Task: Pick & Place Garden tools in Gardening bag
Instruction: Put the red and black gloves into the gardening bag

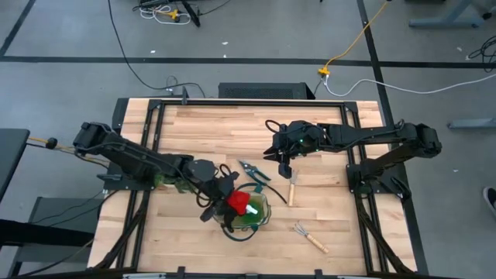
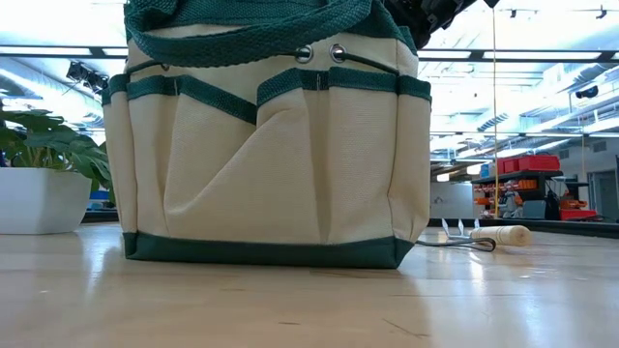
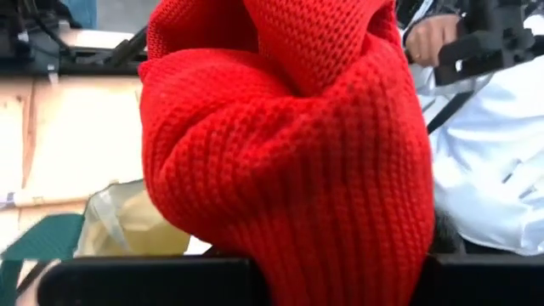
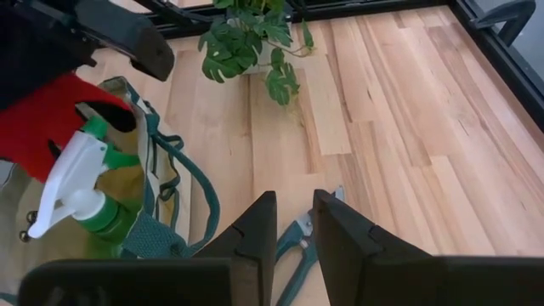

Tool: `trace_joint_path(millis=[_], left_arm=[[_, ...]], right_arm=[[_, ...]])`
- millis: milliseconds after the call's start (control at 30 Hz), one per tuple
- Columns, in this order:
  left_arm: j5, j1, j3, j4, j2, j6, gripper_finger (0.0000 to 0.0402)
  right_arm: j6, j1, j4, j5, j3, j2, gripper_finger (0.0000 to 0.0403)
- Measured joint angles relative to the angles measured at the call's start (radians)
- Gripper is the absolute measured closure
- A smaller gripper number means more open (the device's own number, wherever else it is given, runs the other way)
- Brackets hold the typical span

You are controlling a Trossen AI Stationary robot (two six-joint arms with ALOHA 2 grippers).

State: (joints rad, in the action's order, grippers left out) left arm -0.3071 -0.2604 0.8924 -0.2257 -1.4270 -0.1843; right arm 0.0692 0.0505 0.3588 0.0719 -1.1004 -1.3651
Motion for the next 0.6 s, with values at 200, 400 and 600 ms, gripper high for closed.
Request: trace_joint_path(millis=[200,400,600], left_arm=[[-0.012,0.002,0.0,0.014,-0.021,0.015,0.0344],[-0.012,-0.002,0.0,0.018,-0.04,0.012,0.0344],[0.009,0.0,0.001,0.07,-0.063,0.013,0.0344]], right_arm=[[0.0,0.0,0.001,0.0,0.0,0.0,0.0321],[0.0,0.0,0.0,0.0,0.0,0.0,0.0321],[0.0,0.0,0.003,0.0,0.0,0.0,0.0321]])
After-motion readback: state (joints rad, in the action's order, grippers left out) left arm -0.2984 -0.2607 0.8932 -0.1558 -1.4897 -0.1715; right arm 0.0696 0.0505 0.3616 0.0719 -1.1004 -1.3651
